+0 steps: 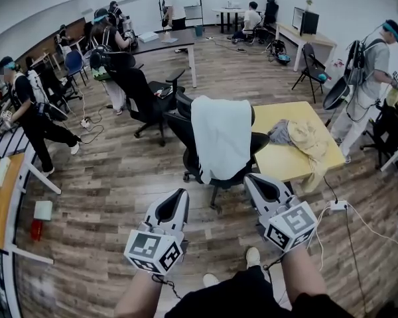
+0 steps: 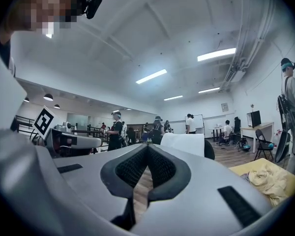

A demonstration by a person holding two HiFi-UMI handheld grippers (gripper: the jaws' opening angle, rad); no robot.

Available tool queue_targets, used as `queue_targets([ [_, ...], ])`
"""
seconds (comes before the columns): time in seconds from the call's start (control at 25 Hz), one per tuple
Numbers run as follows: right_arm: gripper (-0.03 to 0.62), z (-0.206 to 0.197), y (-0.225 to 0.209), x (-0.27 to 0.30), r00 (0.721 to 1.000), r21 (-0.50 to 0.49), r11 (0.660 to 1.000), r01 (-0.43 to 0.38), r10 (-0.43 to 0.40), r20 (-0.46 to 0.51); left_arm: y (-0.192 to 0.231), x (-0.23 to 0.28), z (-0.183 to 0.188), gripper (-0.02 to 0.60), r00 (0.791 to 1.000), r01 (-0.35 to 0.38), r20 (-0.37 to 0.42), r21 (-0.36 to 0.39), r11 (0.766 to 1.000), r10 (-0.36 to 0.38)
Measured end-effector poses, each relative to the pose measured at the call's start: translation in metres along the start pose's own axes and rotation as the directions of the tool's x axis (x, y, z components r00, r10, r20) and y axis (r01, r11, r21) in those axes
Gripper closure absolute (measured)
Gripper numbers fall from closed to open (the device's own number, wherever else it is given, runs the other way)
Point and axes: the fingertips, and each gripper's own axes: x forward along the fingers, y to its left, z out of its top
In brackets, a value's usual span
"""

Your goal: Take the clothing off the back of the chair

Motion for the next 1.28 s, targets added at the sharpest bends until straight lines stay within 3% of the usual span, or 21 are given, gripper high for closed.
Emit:
queue_targets([
  [0.16, 0.582, 0.000, -0.015, -0.001, 1.000, -0.001, 1.000, 0.001, -0.001, 0.001, -0.005, 0.016, 0.000, 0.548, 1.000, 0.003, -0.002, -0.002, 1.000, -0.003],
  [0.48, 0.582, -0.005, -0.069, 0.006, 1.000, 0.006, 1.000, -0.018, 0.018, -0.013, -0.015, 0.071, -0.008, 0.357, 1.000, -0.019, -0.014, -0.009, 1.000, 0.018],
  [0.72, 0.582, -0.004, -0.112, 0.024, 0.998, 0.012, 0.999, -0.053, 0.053, -0.022, -0.010, 0.120, -0.005, 0.259, 0.997, -0.071, -0.016, -0.011, 0.997, 0.071],
  [1.28, 0.580, -0.012, -0.205, 0.070, 0.994, 0.031, 0.994, -0.102, 0.103, -0.030, 0.006, 0.234, -0.017, 0.182, 0.986, -0.152, -0.058, 0.026, 0.988, 0.153],
])
